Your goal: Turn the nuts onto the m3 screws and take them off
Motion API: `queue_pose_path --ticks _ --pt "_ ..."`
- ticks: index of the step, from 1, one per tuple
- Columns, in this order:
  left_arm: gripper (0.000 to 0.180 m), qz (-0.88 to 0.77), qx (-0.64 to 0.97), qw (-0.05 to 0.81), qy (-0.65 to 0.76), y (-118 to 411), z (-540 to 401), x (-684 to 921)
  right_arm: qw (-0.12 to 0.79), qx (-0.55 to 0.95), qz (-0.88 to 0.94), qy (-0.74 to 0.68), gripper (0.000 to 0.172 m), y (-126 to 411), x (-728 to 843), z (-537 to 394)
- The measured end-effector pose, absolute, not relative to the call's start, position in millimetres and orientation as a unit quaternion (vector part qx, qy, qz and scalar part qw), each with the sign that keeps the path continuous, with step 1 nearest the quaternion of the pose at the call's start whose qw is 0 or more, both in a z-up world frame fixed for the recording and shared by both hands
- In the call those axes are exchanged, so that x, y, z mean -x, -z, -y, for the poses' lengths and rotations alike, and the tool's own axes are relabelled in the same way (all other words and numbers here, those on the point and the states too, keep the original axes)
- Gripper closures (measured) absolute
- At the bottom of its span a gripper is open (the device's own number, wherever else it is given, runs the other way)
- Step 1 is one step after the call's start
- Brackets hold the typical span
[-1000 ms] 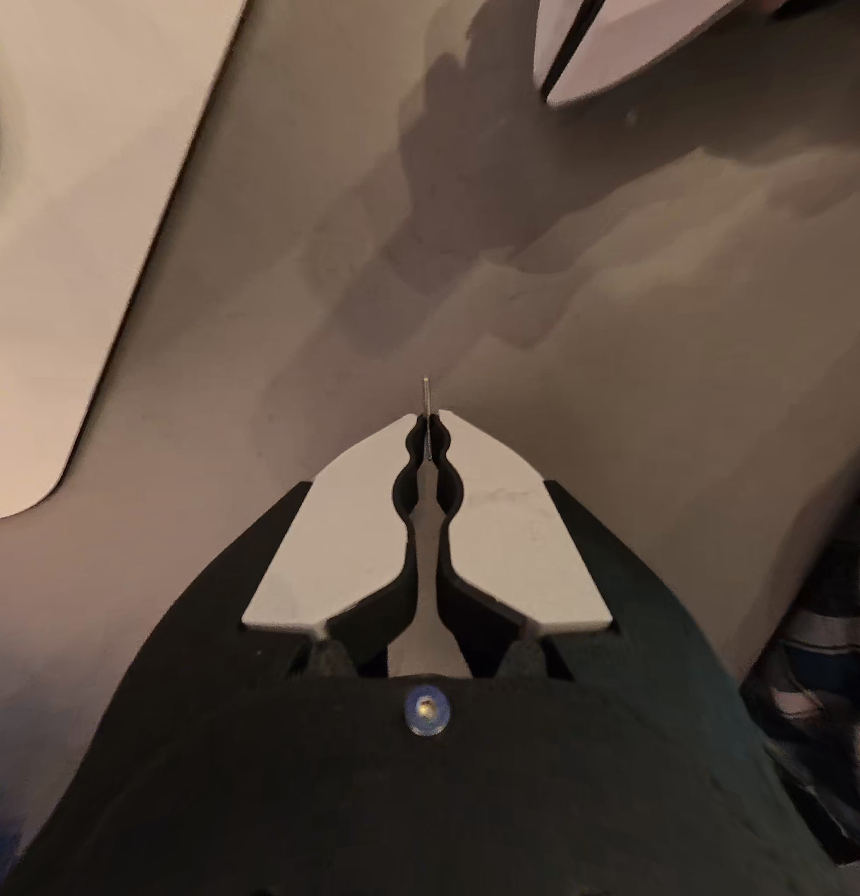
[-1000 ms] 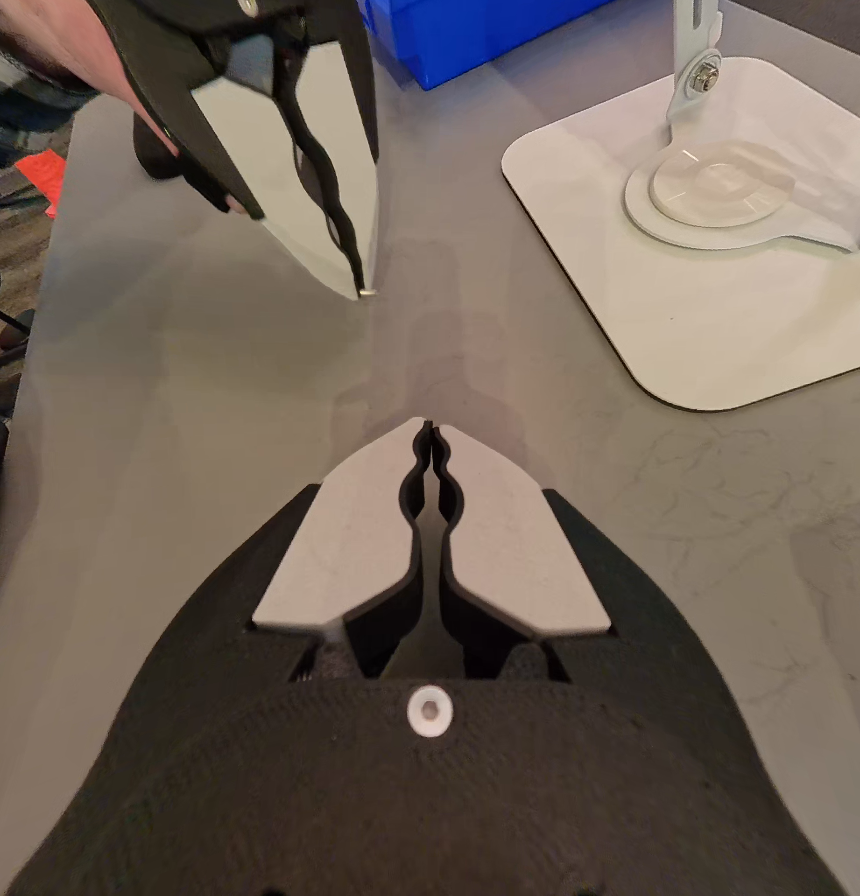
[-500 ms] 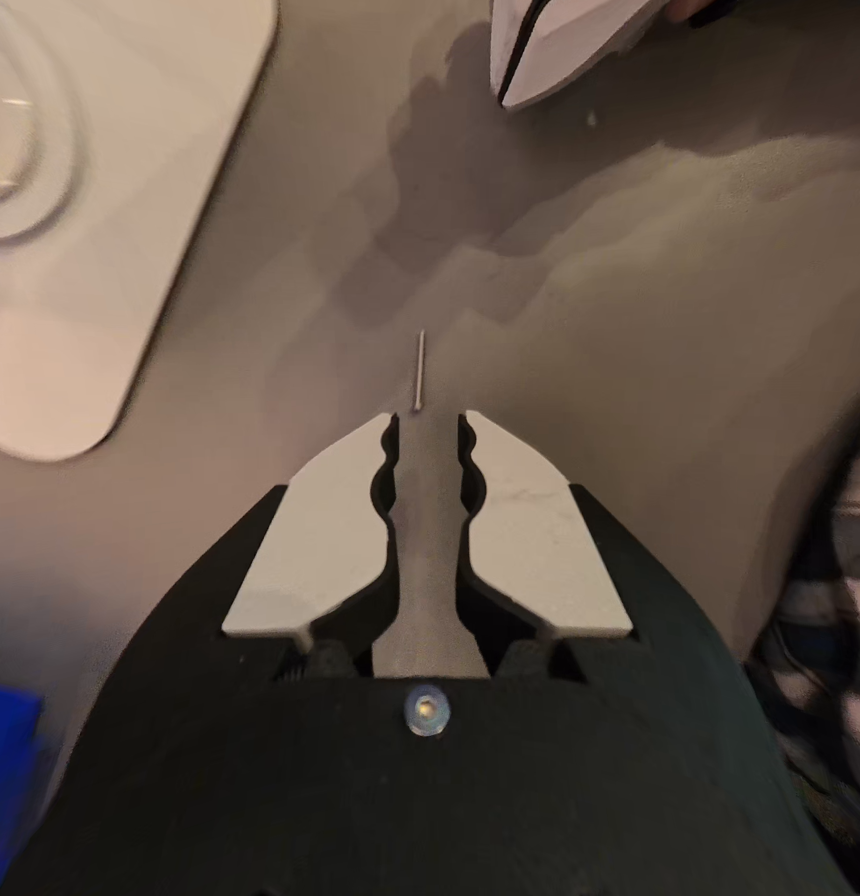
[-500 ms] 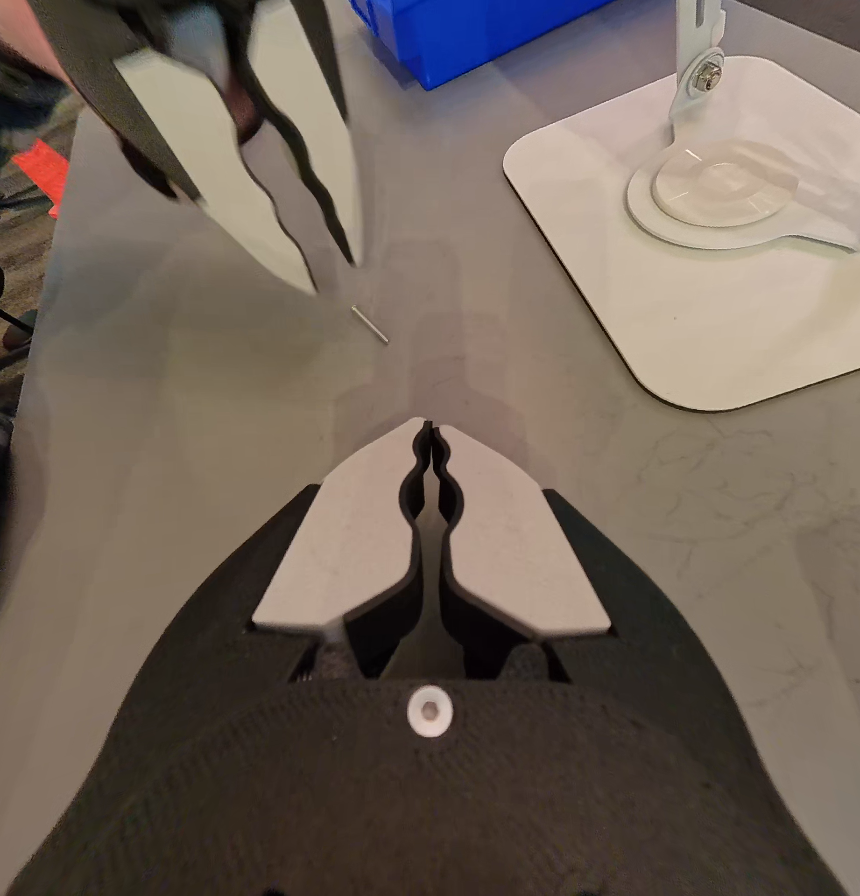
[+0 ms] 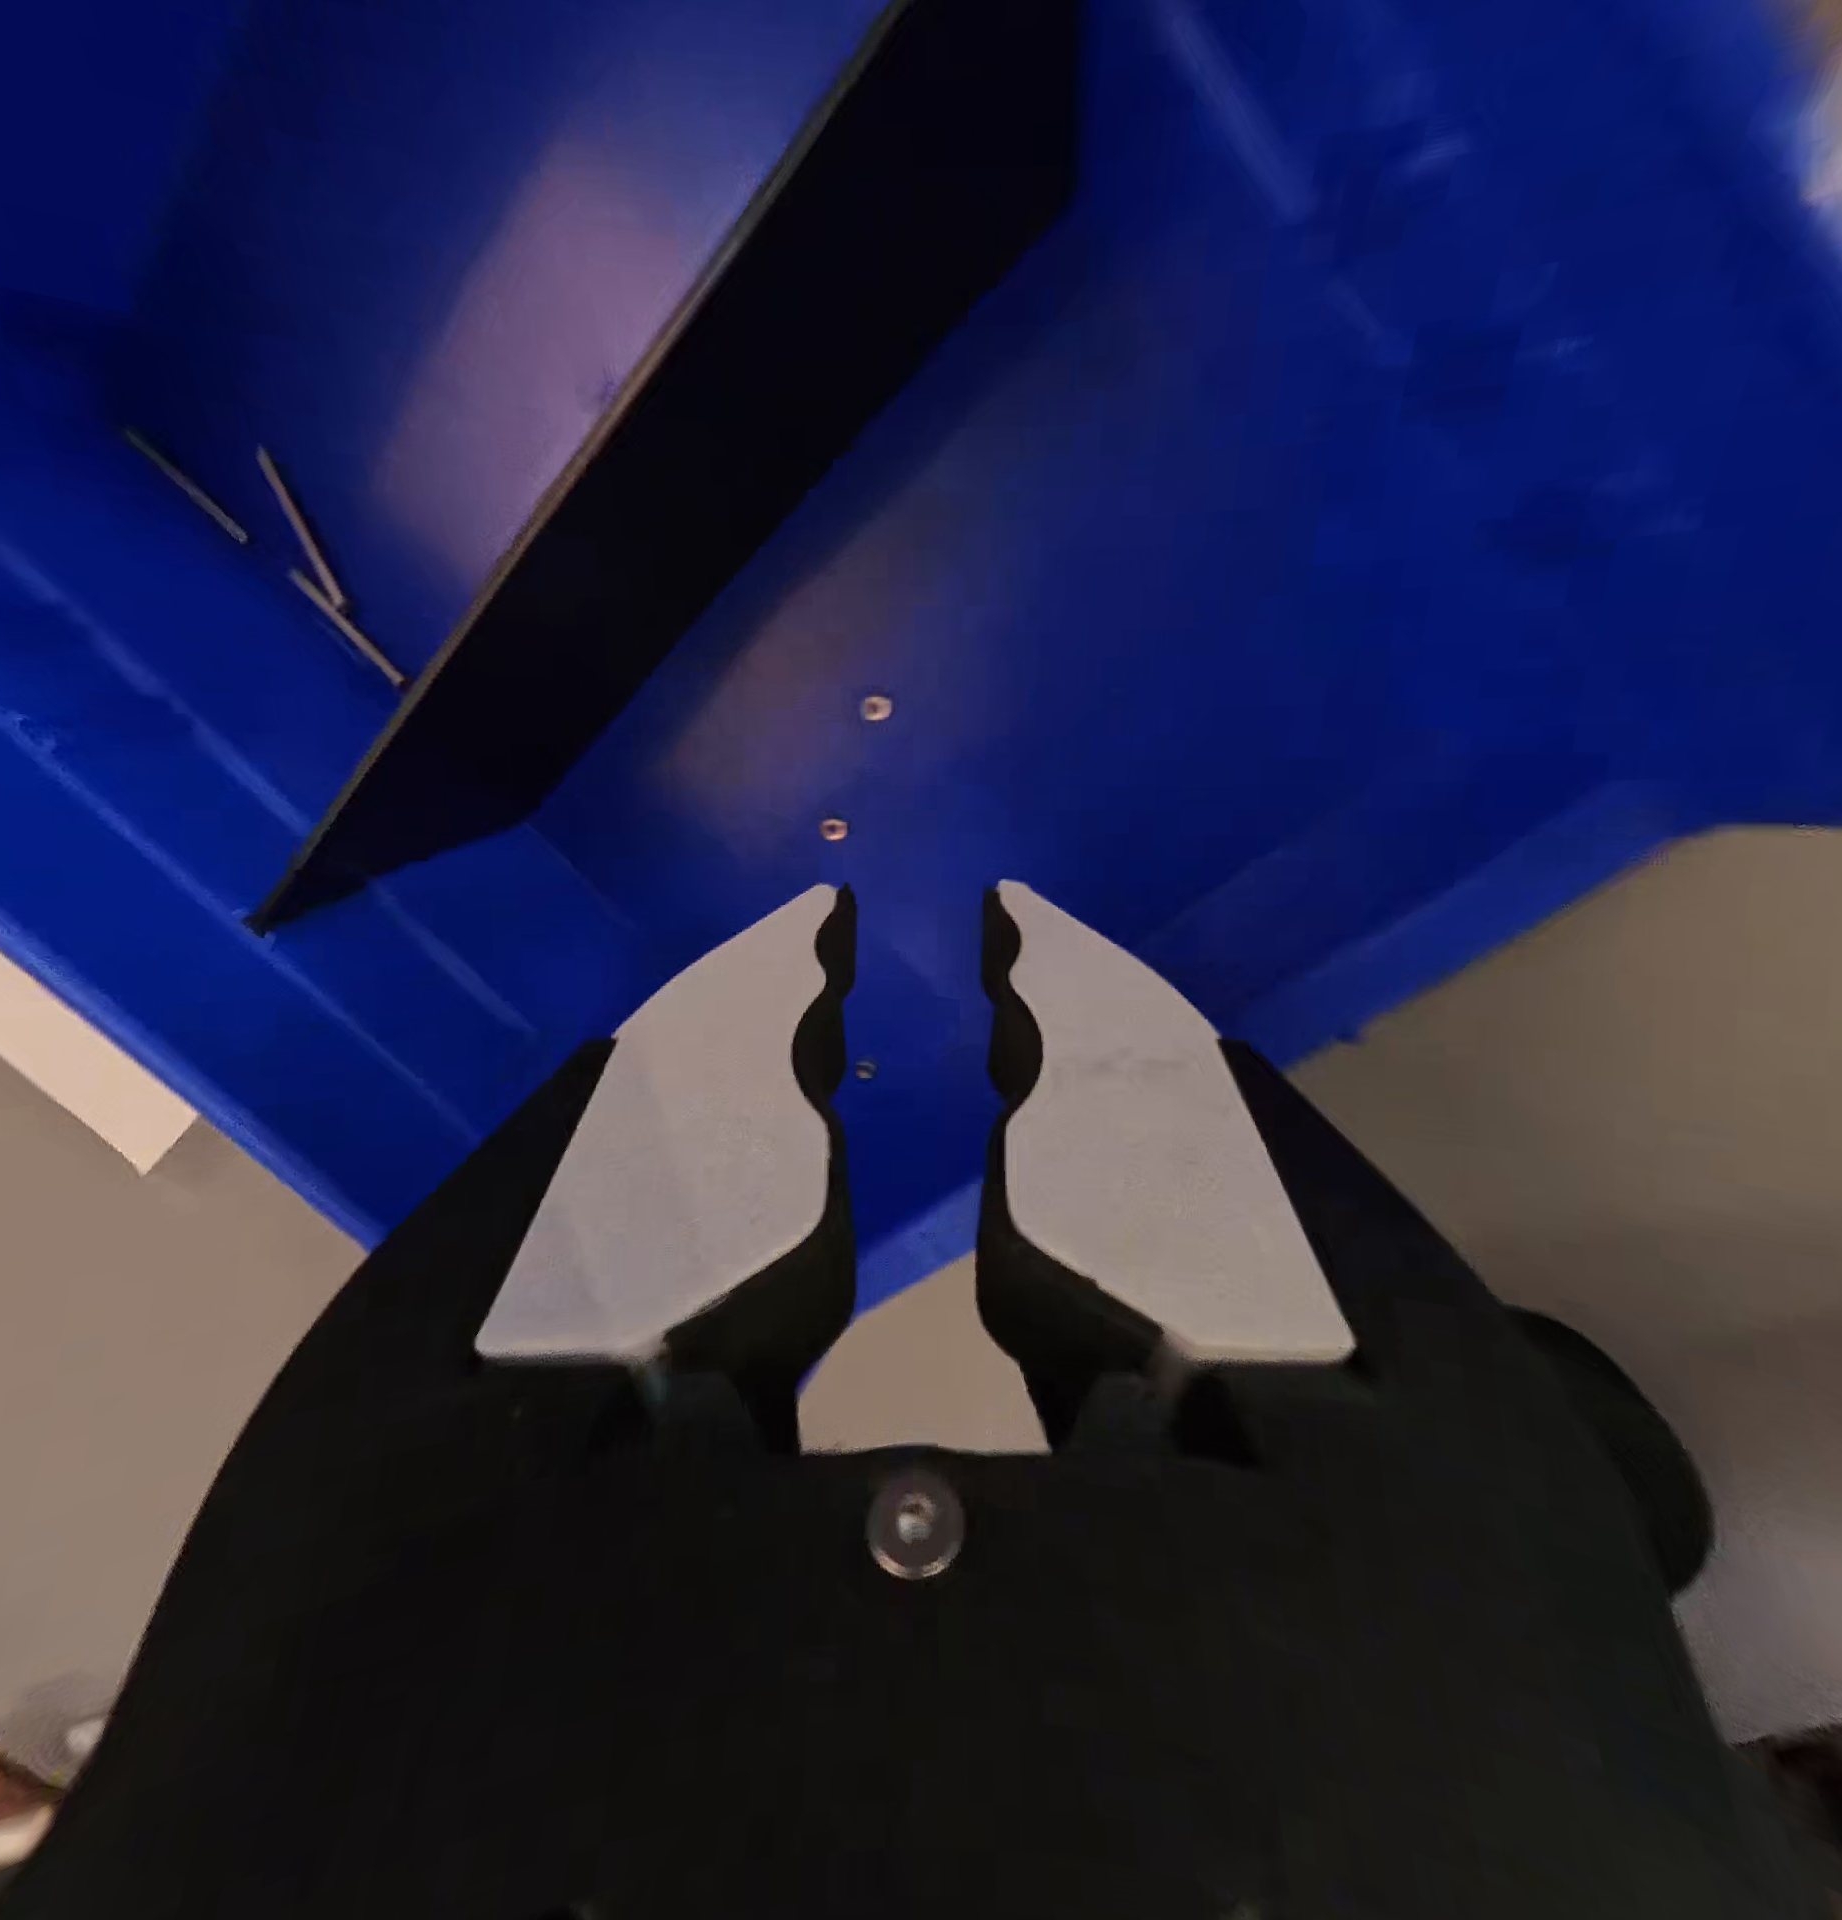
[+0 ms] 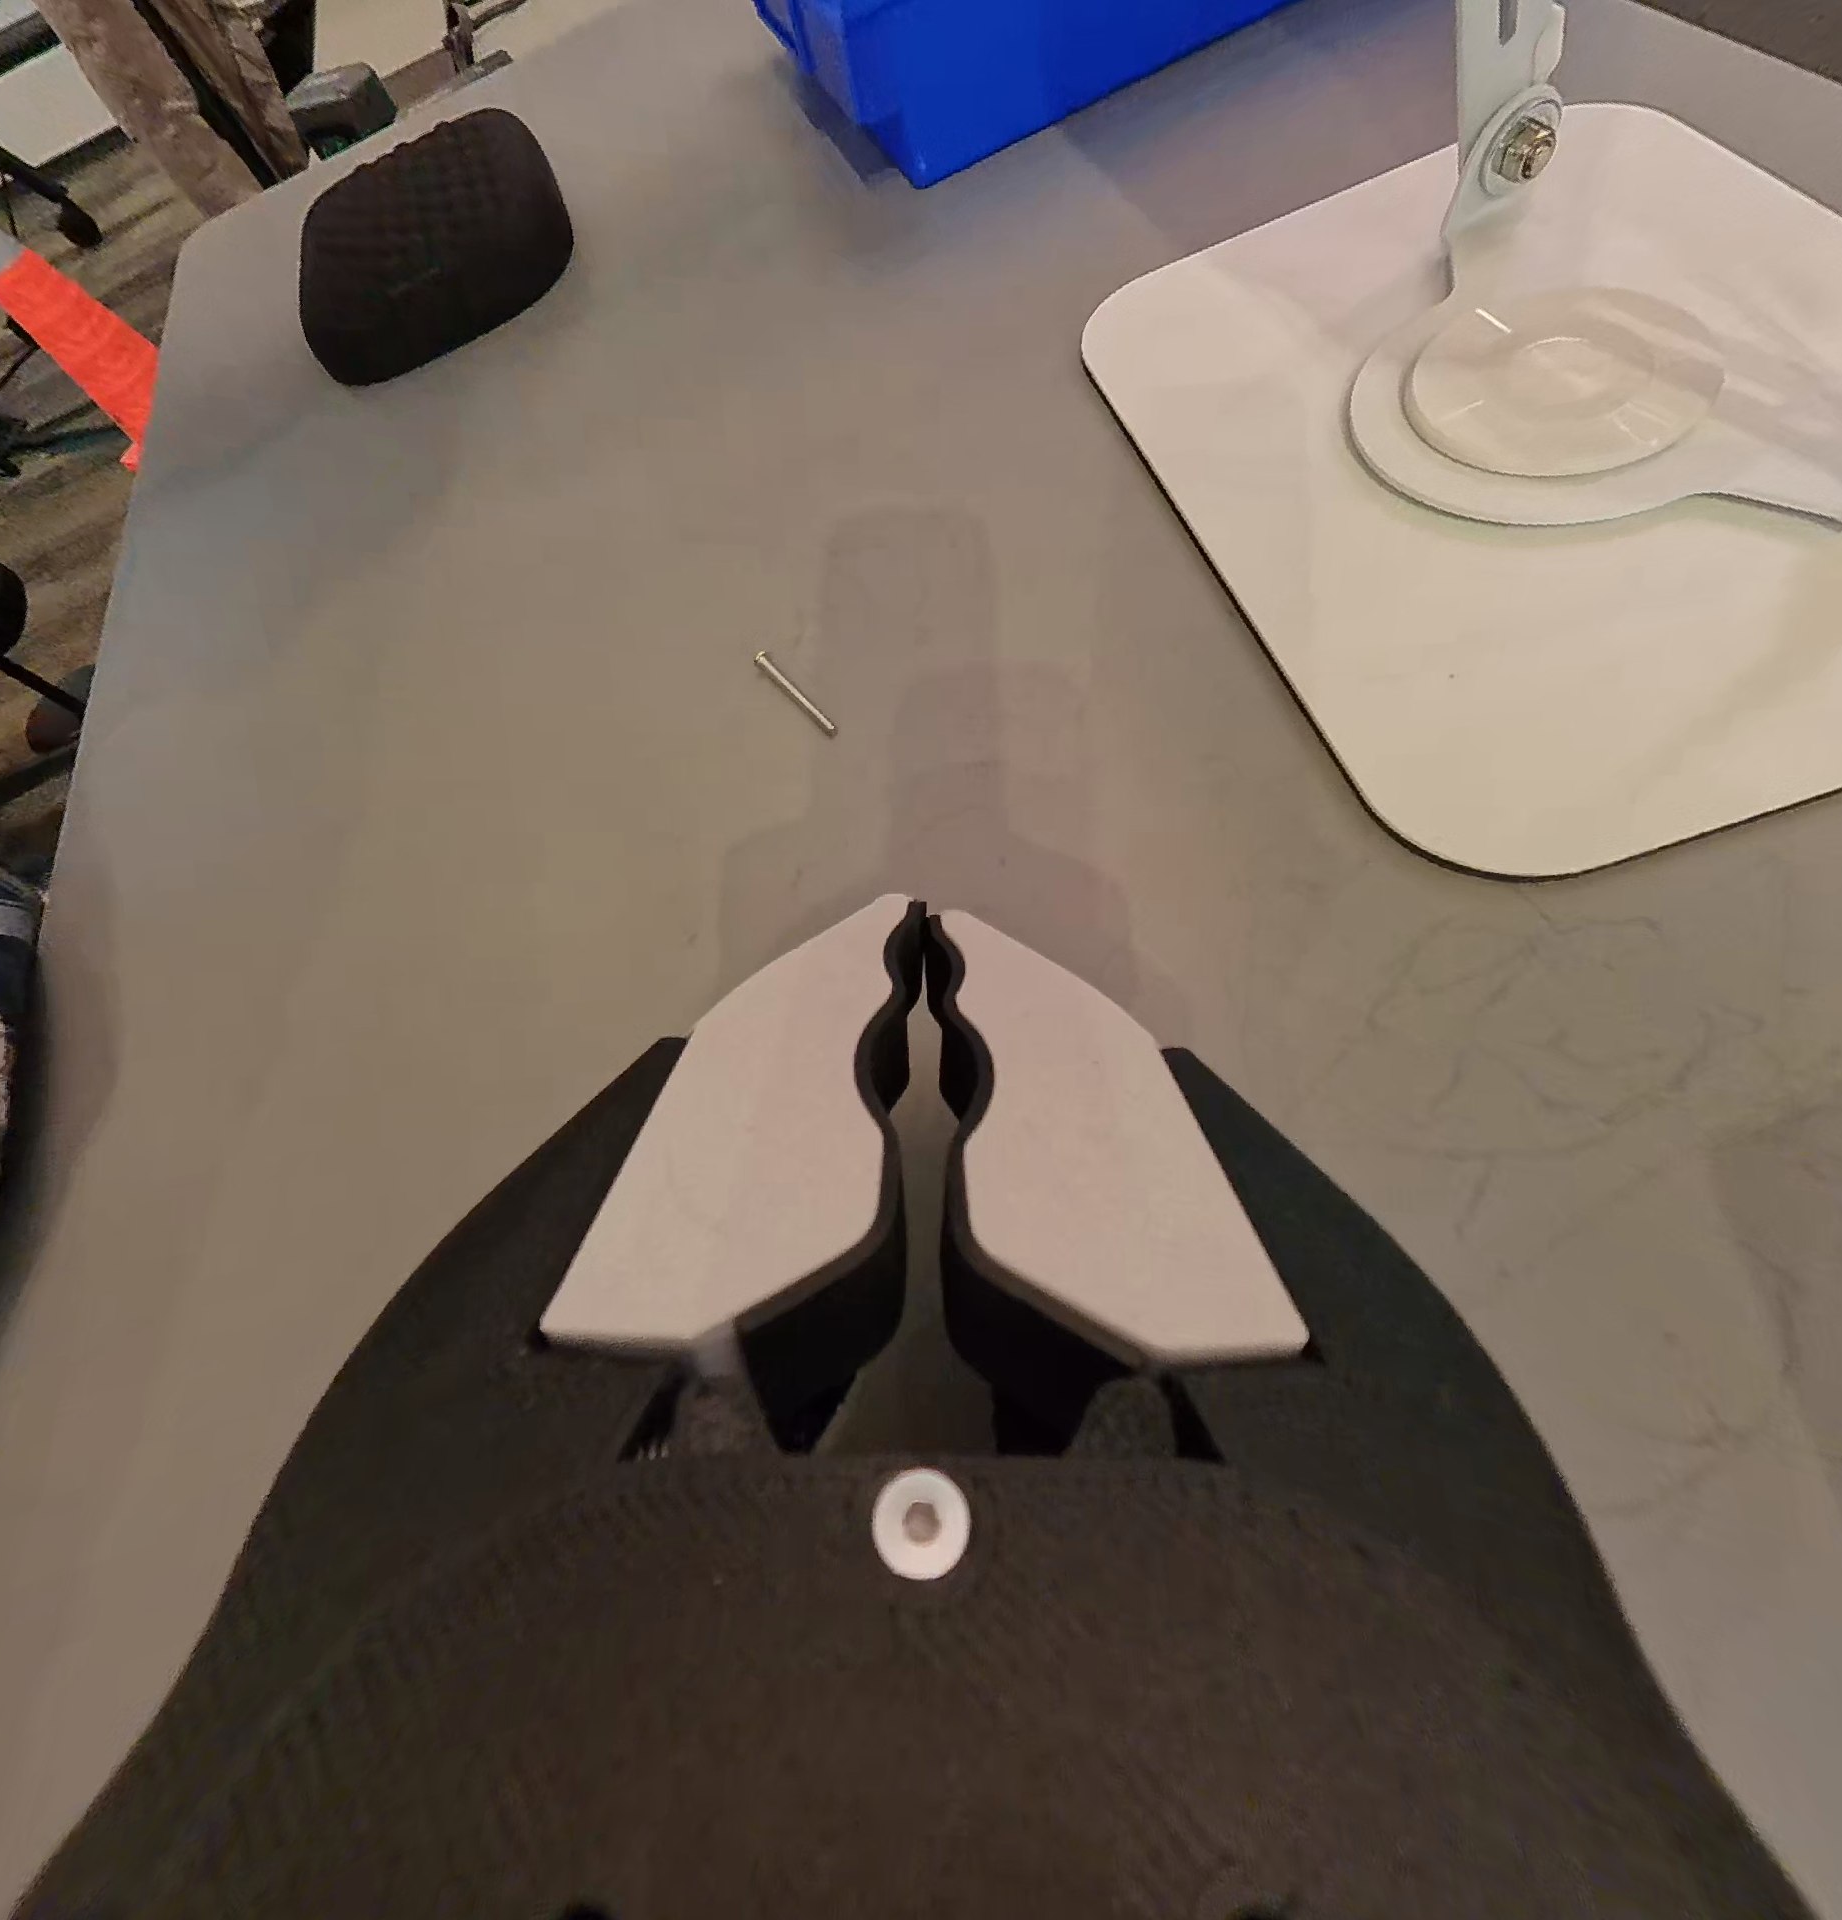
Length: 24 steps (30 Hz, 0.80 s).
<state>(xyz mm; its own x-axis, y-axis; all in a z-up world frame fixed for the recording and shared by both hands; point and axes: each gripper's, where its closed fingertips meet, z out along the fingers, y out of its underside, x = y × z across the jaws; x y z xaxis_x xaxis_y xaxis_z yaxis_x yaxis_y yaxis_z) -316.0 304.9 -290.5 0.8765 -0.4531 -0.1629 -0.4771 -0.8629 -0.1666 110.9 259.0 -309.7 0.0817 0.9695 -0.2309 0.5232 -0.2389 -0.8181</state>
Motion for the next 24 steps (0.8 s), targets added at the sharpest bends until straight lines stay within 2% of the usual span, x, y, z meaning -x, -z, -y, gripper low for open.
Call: queue_pose_path --ticks 1,5,11,16,24 --pt "0.158 -0.238 0.965 0.090 -0.062 298 -308 322 0.280 0.680 0.550 -0.397 0.172 310 -111 -259" --pt "0.154 -0.204 0.977 0.030 -0.050 322 -310 337 0.276 0.680 0.552 -0.396 0.172 311 -111 -258" --pt "0.154 -0.195 0.979 -0.007 -0.066 338 -316 350 0.274 0.678 0.554 -0.397 0.172 311 -111 -257" --pt "0.161 -0.196 0.978 -0.018 -0.061 343 -320 352 0.274 0.678 0.554 -0.398 0.172 311 -111 -257" --pt "0.158 -0.187 0.981 -0.023 -0.032 347 -321 348 0.273 0.678 0.556 -0.396 0.172 311 -111 -256"
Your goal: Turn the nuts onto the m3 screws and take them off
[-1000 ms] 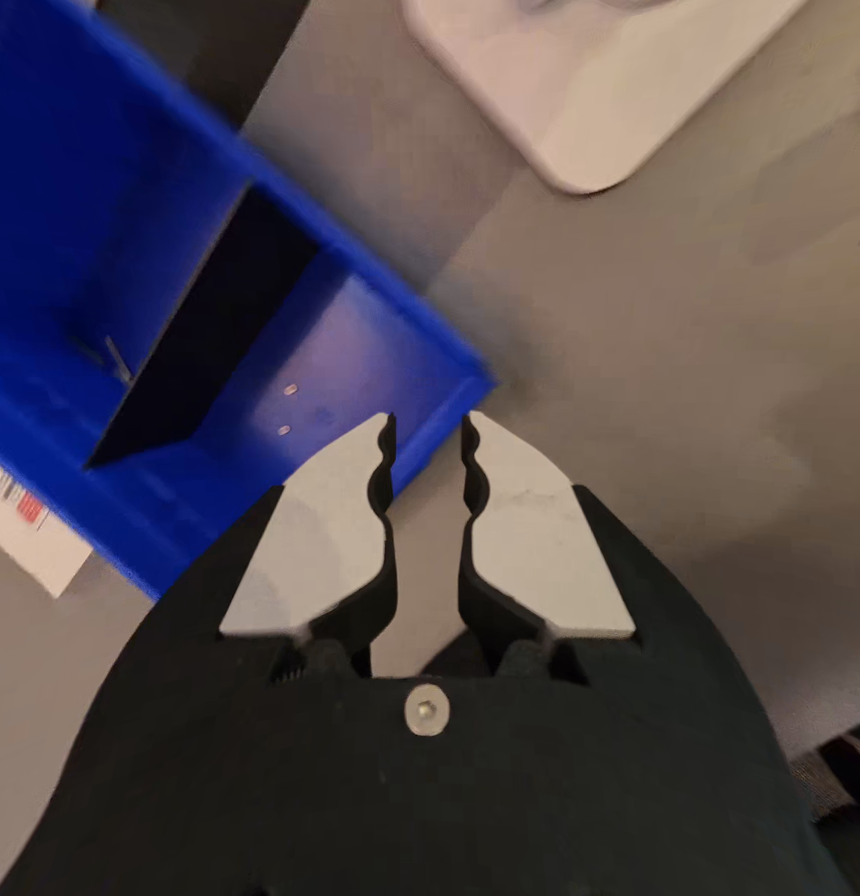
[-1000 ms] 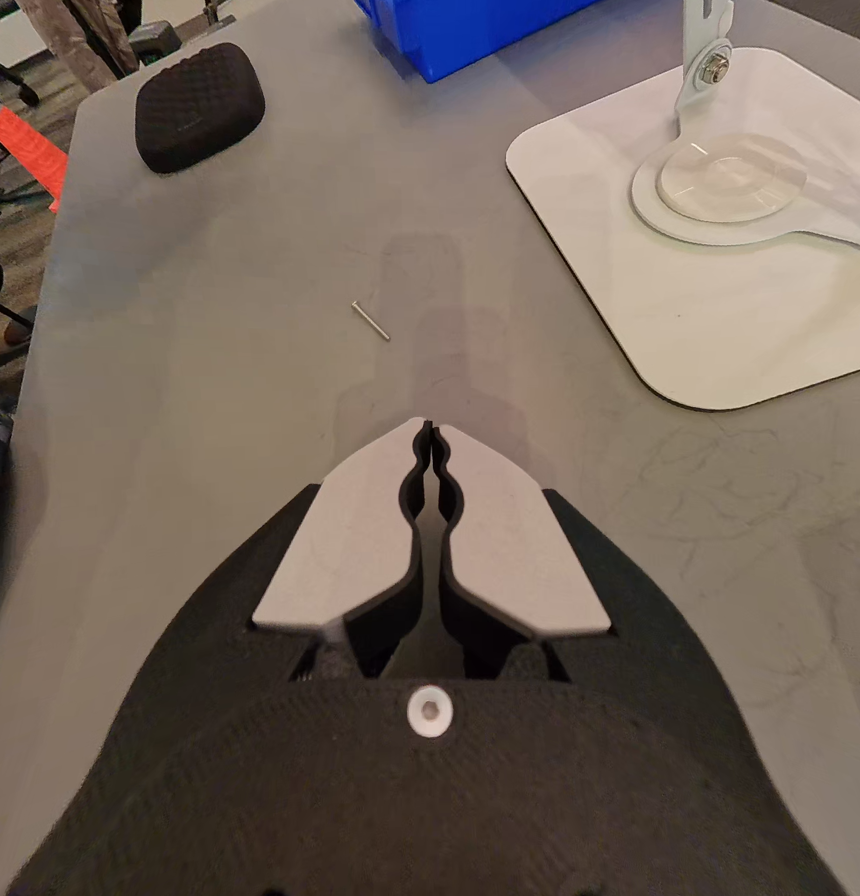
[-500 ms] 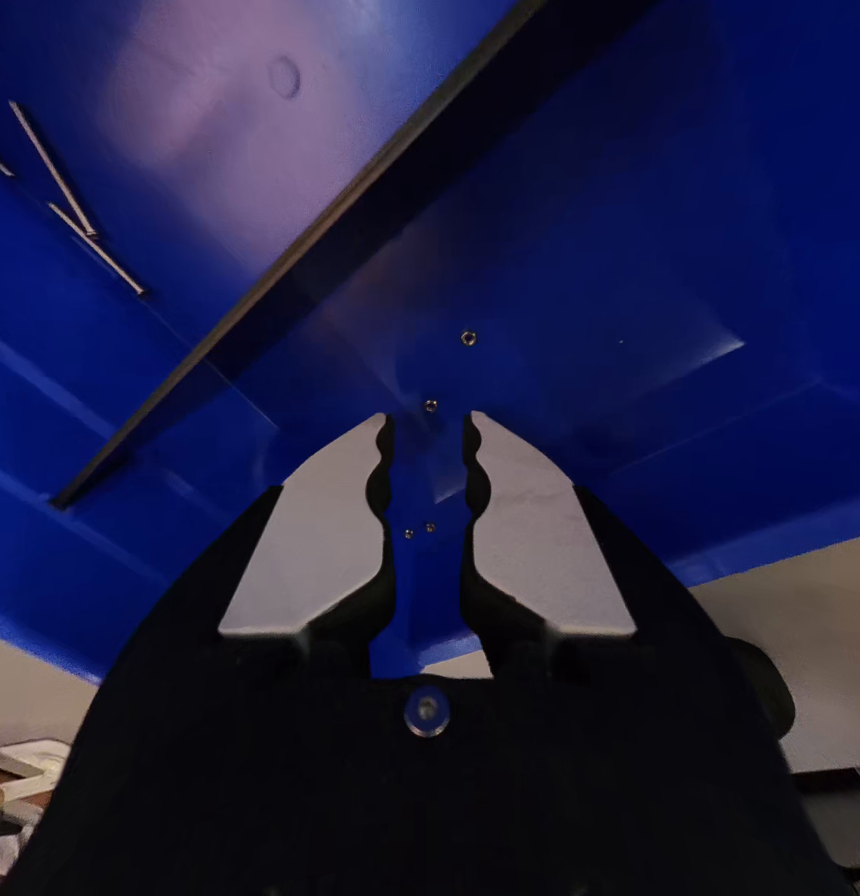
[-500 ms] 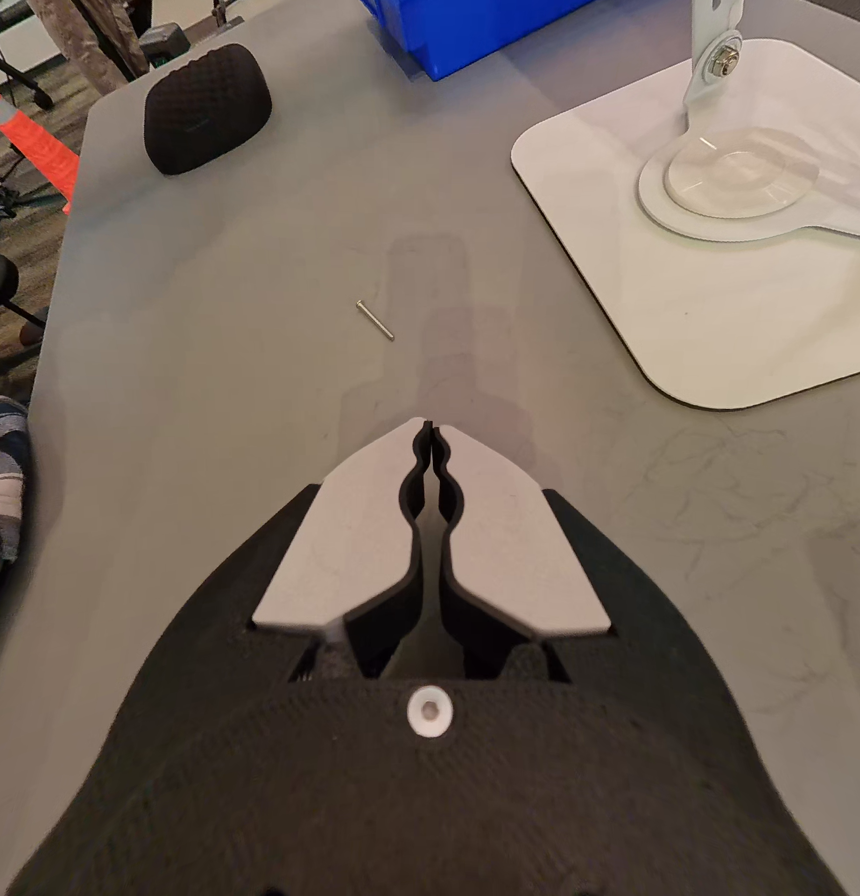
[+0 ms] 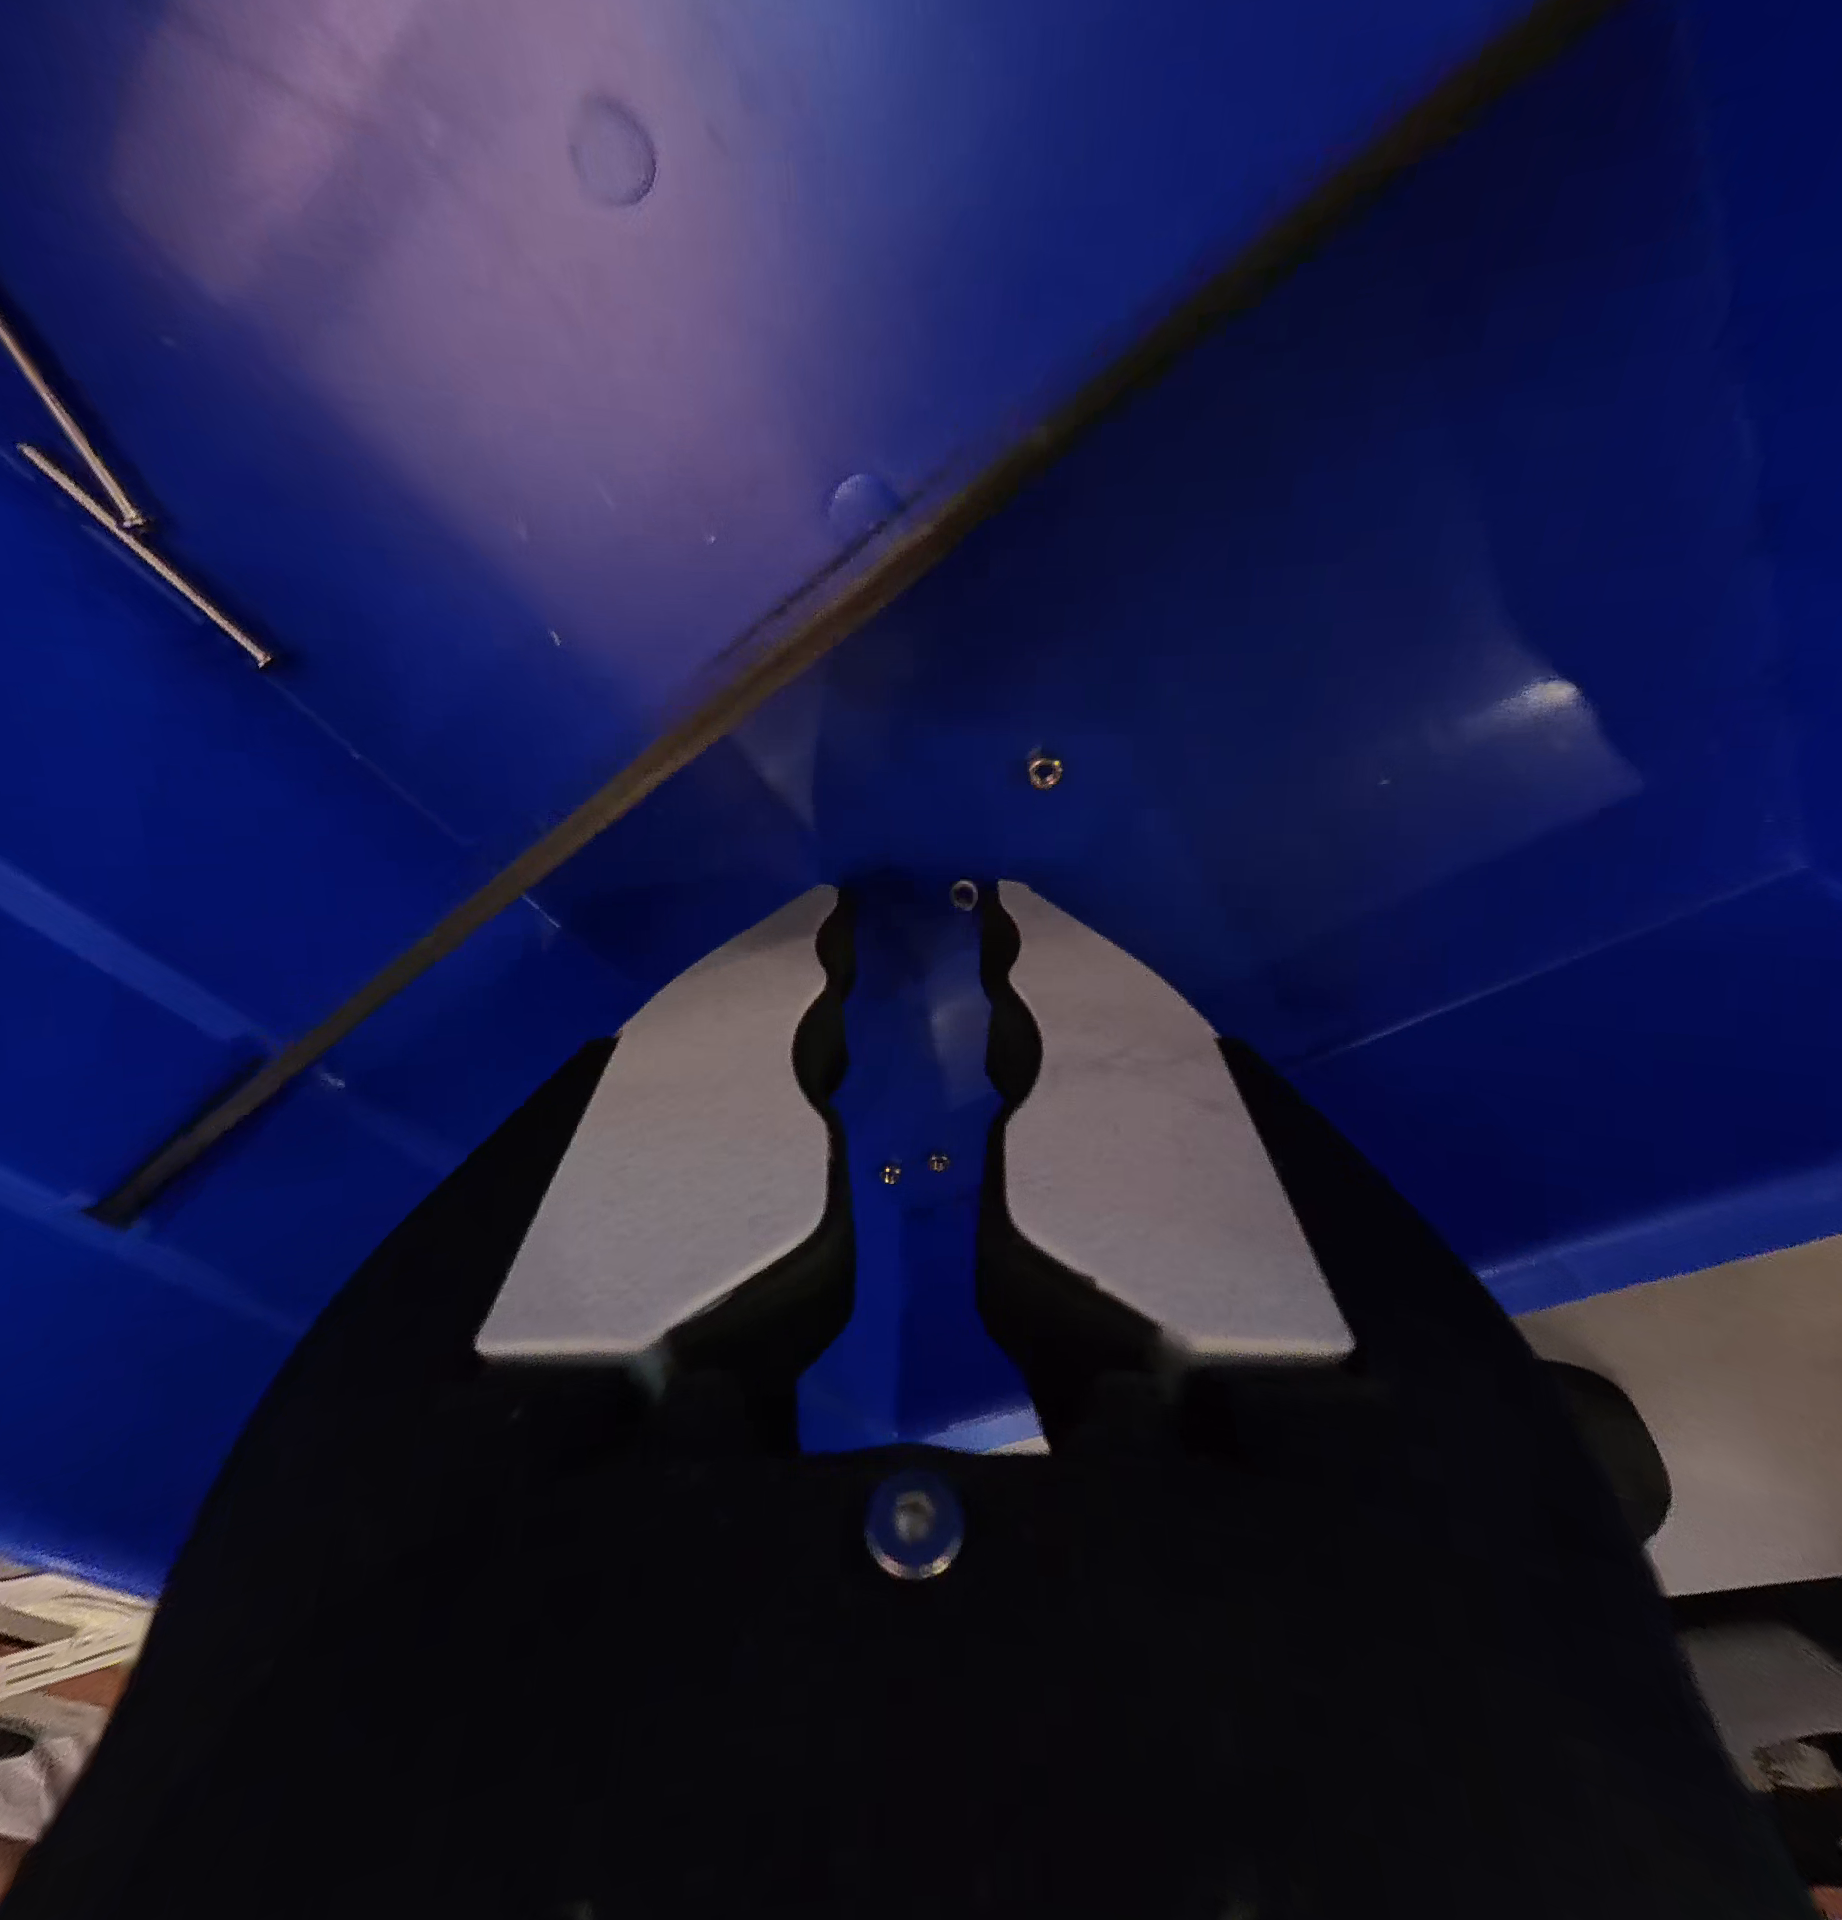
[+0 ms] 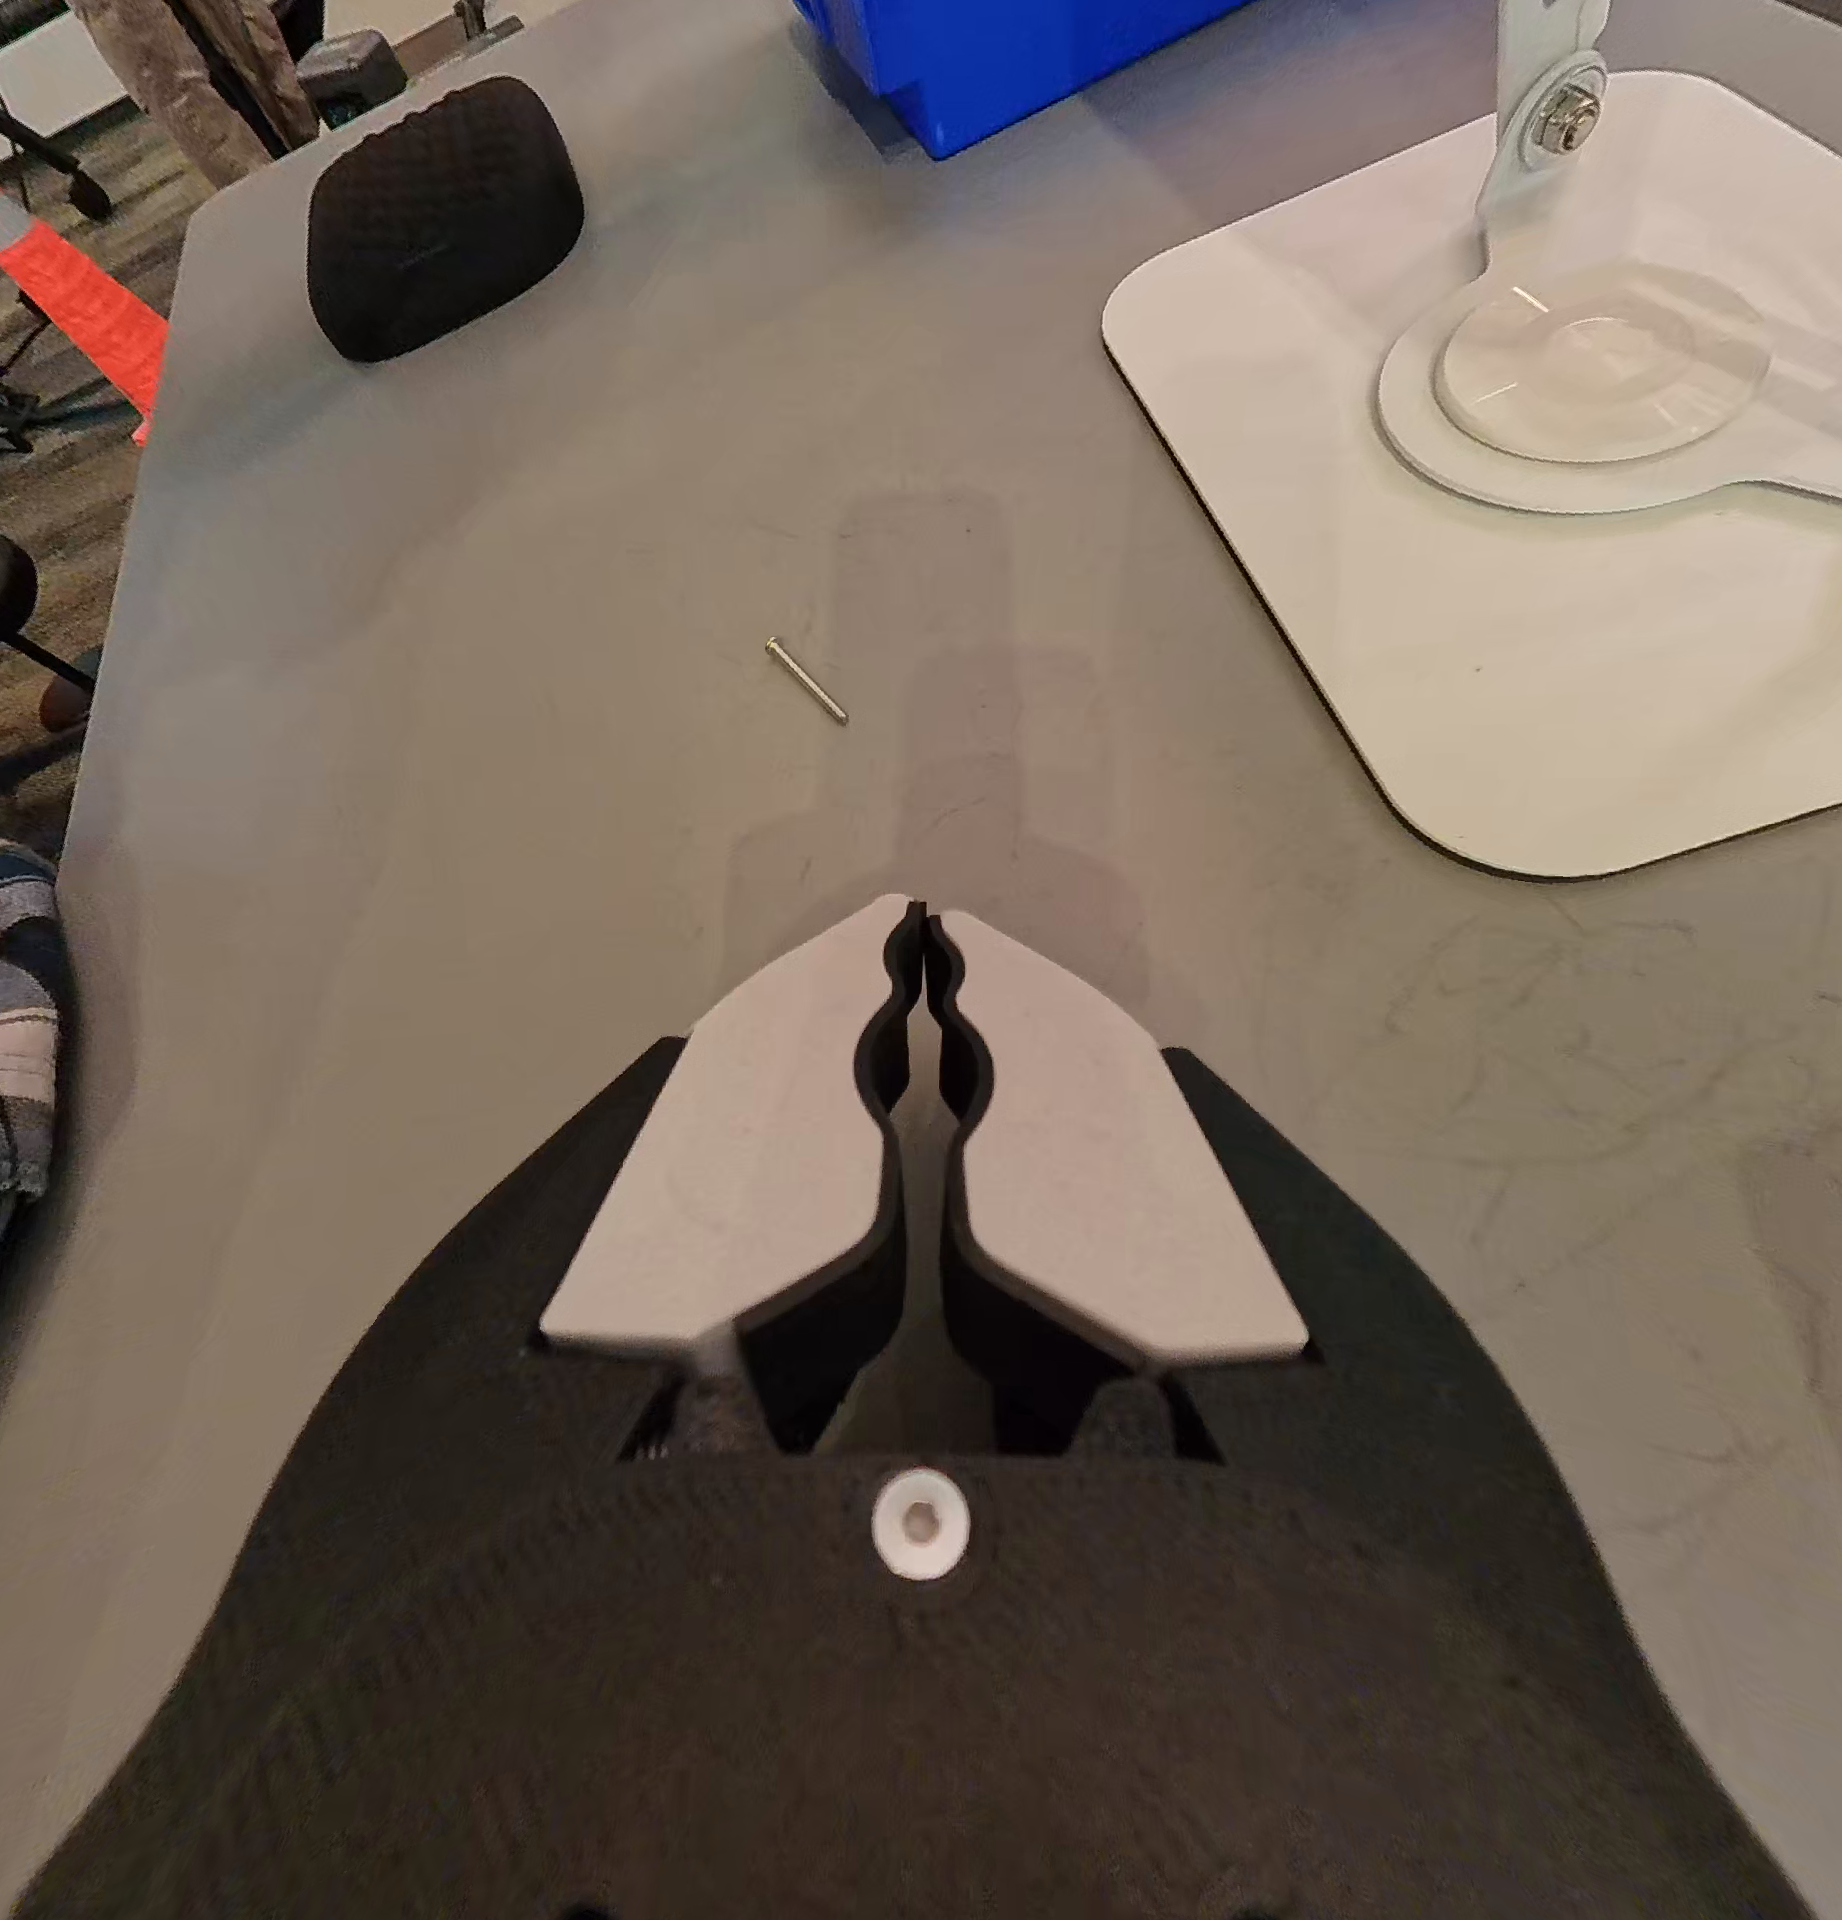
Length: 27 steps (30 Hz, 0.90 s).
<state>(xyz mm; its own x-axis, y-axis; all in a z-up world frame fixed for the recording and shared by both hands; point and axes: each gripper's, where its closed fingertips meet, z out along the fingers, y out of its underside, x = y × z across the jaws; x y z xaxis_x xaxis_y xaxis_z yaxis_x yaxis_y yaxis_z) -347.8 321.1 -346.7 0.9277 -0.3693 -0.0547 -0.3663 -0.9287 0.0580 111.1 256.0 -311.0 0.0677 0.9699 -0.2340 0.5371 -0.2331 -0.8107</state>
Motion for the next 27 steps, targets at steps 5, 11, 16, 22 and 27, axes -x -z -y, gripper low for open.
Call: queue_pose_path --ticks 5,11,16,22,27 --pt "0.161 0.176 -0.984 0.029 0.015 348 -318 348 0.272 0.678 0.557 -0.396 0.172 311 -111 -255" --pt "0.171 0.175 -0.984 0.024 0.003 349 -319 345 0.271 0.678 0.558 -0.395 0.172 311 -111 -255" --pt "0.180 0.175 -0.984 0.024 0.004 349 -319 345 0.271 0.677 0.559 -0.395 0.172 311 -112 -254" --pt "0.169 0.166 -0.986 -0.017 -0.005 336 -332 343 0.270 0.677 0.559 -0.395 0.172 311 -112 -254" --pt "0.164 0.165 -0.986 0.005 0.013 341 -331 349 0.269 0.678 0.559 -0.395 0.172 311 -112 -254"
